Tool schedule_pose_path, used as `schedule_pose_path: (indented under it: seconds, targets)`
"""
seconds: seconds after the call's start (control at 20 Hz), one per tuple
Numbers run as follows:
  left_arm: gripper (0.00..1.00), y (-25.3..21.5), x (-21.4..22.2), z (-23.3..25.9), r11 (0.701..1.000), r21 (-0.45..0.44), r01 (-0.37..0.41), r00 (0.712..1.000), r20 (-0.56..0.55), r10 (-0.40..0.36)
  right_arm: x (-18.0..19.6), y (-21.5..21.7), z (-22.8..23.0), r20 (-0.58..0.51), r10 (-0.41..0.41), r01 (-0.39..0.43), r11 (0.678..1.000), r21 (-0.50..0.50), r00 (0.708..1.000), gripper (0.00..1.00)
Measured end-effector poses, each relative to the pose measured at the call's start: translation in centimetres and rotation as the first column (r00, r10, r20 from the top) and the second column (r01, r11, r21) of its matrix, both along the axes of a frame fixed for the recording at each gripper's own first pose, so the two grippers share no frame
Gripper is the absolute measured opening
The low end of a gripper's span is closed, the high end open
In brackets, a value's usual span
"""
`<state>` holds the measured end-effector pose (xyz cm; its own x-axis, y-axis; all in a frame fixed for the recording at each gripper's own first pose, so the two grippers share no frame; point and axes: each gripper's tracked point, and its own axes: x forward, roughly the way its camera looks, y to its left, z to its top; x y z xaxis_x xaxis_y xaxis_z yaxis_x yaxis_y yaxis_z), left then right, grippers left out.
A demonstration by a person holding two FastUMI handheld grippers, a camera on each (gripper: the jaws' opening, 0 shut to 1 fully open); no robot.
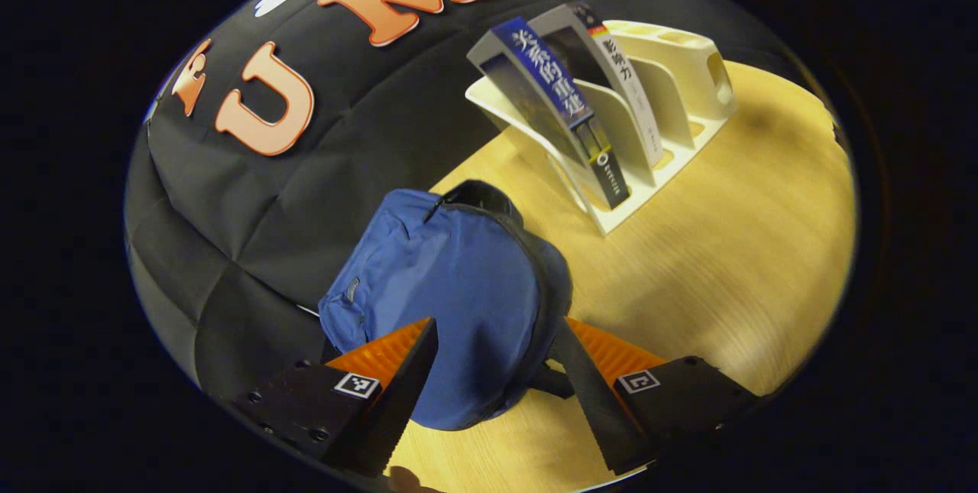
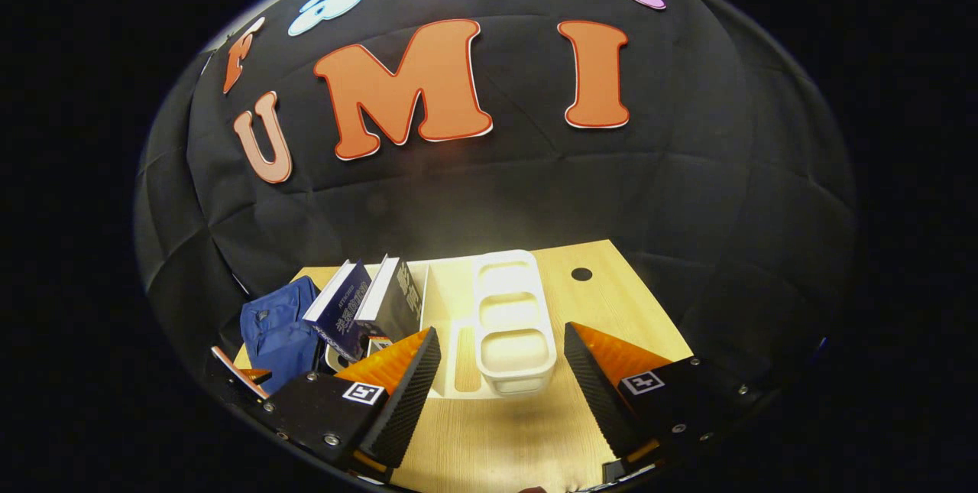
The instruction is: Open the schoolbag, grab two books from the bookshelf and put them into the schoolbag.
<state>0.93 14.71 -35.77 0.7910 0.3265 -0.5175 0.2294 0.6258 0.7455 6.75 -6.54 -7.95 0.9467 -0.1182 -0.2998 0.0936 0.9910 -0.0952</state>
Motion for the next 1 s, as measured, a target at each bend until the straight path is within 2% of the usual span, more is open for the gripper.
schedule_pose_path:
  seconds: [0.25, 0.5, 0.55, 0.7, 0.8, 0.85, 0.9, 1.0]
  targets:
    - [0.97, 2.5, 0.8, -0.3, 0.999, 0.023, -0.045, 0.999, 0.000, 0.045, 0.3, 0.3, -0.4, -0.015, 0.013, -0.013, 1.000, 0.003, 1.000, 0.97]
    - [0.94, 2.6, 1.2, -1.5, 0.999, 0.005, -0.036, 0.998, -0.047, 0.036, 0.8, 1.8, -0.9, -0.040, 0.049, -0.049, 0.999, 0.000, 0.998, 0.97]
    - [0.97, 2.4, 1.2, -2.0, 1.000, -0.008, -0.030, 0.998, -0.059, 0.030, 0.8, 2.0, -1.0, -0.044, 0.053, -0.053, 0.999, 0.006, 0.998, 0.97]
    - [0.32, 2.4, 1.6, -2.5, 0.999, -0.016, -0.040, 0.998, -0.057, 0.039, 1.1, 2.4, -1.0, -0.047, 0.062, -0.062, 0.998, 0.015, 0.997, 0.97]
    - [0.18, 2.6, 1.3, -2.6, 0.999, 0.002, -0.052, 0.993, -0.108, 0.052, 1.3, 2.7, -1.0, -0.051, 0.064, -0.064, 0.998, 0.011, 0.997, 0.97]
    - [0.07, 2.7, 1.3, -2.9, 0.998, 0.004, -0.059, 0.988, -0.143, 0.059, 1.4, 2.8, -1.1, -0.054, 0.066, -0.065, 0.998, 0.009, 0.996, 0.97]
    - [0.06, 2.6, 1.4, -2.9, 0.999, -0.004, -0.054, 0.987, -0.154, 0.053, 1.4, 2.9, -1.2, -0.055, 0.069, -0.068, 0.998, 0.007, 0.996, 0.96]
    - [0.02, 1.9, 2.0, -2.6, 0.996, -0.087, -0.032, 0.990, -0.141, 0.020, 1.6, 3.1, -1.3, -0.058, 0.076, -0.076, 0.997, 0.008, 0.995, 0.97]
